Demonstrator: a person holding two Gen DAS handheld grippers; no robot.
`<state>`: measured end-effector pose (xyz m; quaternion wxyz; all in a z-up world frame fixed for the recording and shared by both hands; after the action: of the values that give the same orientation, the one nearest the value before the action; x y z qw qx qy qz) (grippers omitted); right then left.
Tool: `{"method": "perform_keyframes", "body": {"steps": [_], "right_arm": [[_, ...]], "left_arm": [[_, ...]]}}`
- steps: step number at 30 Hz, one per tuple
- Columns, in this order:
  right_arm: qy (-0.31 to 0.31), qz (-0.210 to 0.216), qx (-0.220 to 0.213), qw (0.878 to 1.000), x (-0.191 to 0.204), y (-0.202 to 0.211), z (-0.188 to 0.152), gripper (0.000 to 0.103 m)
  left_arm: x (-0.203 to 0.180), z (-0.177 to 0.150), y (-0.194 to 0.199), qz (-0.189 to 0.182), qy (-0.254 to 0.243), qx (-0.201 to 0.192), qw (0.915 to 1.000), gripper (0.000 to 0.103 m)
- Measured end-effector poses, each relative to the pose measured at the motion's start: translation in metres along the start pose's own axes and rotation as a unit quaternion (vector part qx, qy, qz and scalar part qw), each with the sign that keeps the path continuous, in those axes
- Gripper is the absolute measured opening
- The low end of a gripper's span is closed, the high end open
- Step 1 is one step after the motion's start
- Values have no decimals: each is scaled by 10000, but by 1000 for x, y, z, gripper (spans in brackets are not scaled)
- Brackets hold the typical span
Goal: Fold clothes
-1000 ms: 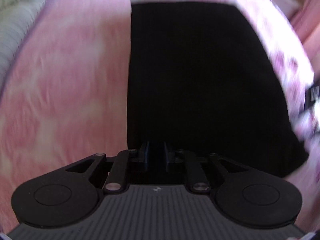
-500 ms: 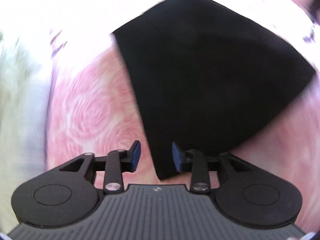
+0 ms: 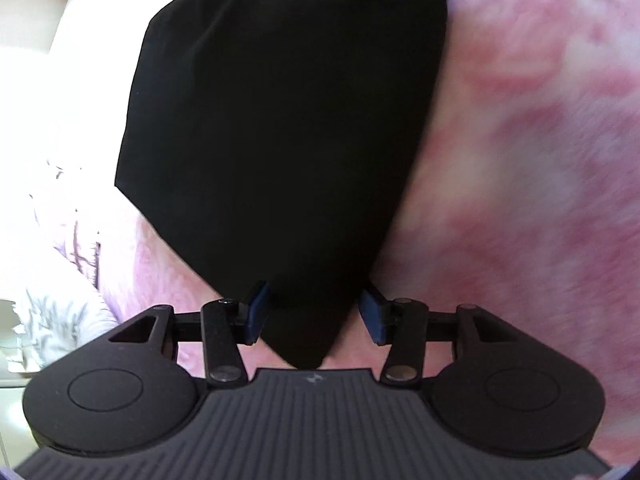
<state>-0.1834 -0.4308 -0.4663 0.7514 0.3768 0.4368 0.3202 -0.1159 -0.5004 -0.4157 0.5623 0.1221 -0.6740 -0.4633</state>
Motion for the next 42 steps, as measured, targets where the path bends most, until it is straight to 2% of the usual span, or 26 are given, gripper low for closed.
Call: {"method": "perform_keyframes", "body": {"steps": [1, 2, 4, 8, 12, 16, 20, 22, 24, 27, 28, 29, 30, 31, 32, 33, 34, 35, 36, 39, 40, 41, 42], "right_arm": [[20, 22, -14, 10000, -6, 2, -3, 23], [40, 45, -29, 10000, -11, 5, -6, 13], [-12, 165, -103, 9998, -27, 22, -11, 8], [94, 210, -122, 9997, -55, 59, -29, 7], [119, 233, 167, 9995, -72, 94, -72, 7], [156, 165, 626, 9978, -81, 125, -131, 7], [240, -43, 968, 9950, -90, 137, -182, 7], [253, -98, 1098, 9936, -93, 137, -203, 8], [209, -85, 1207, 9924, -92, 135, -216, 8], [-102, -107, 1340, 9909, -84, 137, -227, 15], [-297, -112, 1471, 9886, -78, 136, -231, 23], [-579, -112, 1598, 9854, -73, 137, -236, 38], [-935, -123, 1653, 9817, -69, 141, -239, 45], [-1401, -90, 1597, 9771, -68, 145, -240, 55], [-2009, -11, 1440, 9690, -69, 148, -239, 58], [-2775, 67, 1228, 9528, -70, 152, -240, 58], [-3625, 135, 986, 9266, -72, 158, -241, 59], [-4435, 168, 711, 8933, -74, 164, -245, 60], [-5194, 157, 400, 8534, -76, 170, -250, 61], [-6873, -2, -490, 7247, -76, 179, -269, 65], [-7206, -81, -695, 6898, -75, 178, -275, 65], [-7446, -177, -838, 6619, -75, 175, -281, 66], [-7591, -292, -904, 6440, -76, 171, -285, 66]], "left_arm": [[1, 0, -3, 24, -64, 20, 10000, 42], [1, 1, -4, -11, -121, 43, 9999, 32], [5, 7, -2, -106, -72, 84, 9999, 24], [11, 41, 29, -365, 254, -92, 9990, 12], [8, 97, 76, -730, 653, -326, 9947, 11], [-2, 167, 116, -1170, 1161, -543, 9848, 10], [-18, 231, 126, -1535, 1829, -602, 9692, 10], [-25, 264, 114, -1661, 2097, -446, 9625, 11], [-30, 277, 108, -1777, 2316, -223, 9562, 13], [-31, 269, 111, -2019, 2542, -89, 9458, 18], [-31, 263, 118, -2088, 2611, -79, 9424, 18], [-30, 254, 124, -2112, 2692, -99, 9396, 26], [-29, 244, 129, -2106, 2777, -168, 9372, 31], [-27, 234, 137, -2112, 2884, -250, 9336, 34], [-24, 224, 142, -2110, 3026, -282, 9290, 34], [-23, 216, 145, -2060, 3176, -235, 9253, 35], [-21, 207, 147, -2010, 3324, -188, 9213, 35], [-19, 199, 149, -1955, 3460, -138, 9175, 36], [-18, 192, 150, -1886, 3549, -81, 9157, 36], [-15, 181, 154, -1641, 3662, -16, 9160, 39], [-14, 178, 155, -1570, 3700, -7, 9157, 40], [-12, 177, 155, -1539, 3756, -2, 9139, 41], [-9, 176, 155, -1501, 3808, 14, 9124, 42]]}}
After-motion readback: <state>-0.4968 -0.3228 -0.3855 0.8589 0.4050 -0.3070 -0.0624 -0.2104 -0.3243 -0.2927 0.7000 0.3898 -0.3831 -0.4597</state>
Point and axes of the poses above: each gripper's, at about its wrist camera, not at the fingertips, and y roughly against the way its jaws point, x to its left, z to its top, the point moved 5 cm from there along -y, roughly the way its jaws point, and after that the axes turned 7 degrees about y, right-handed, at the moved point
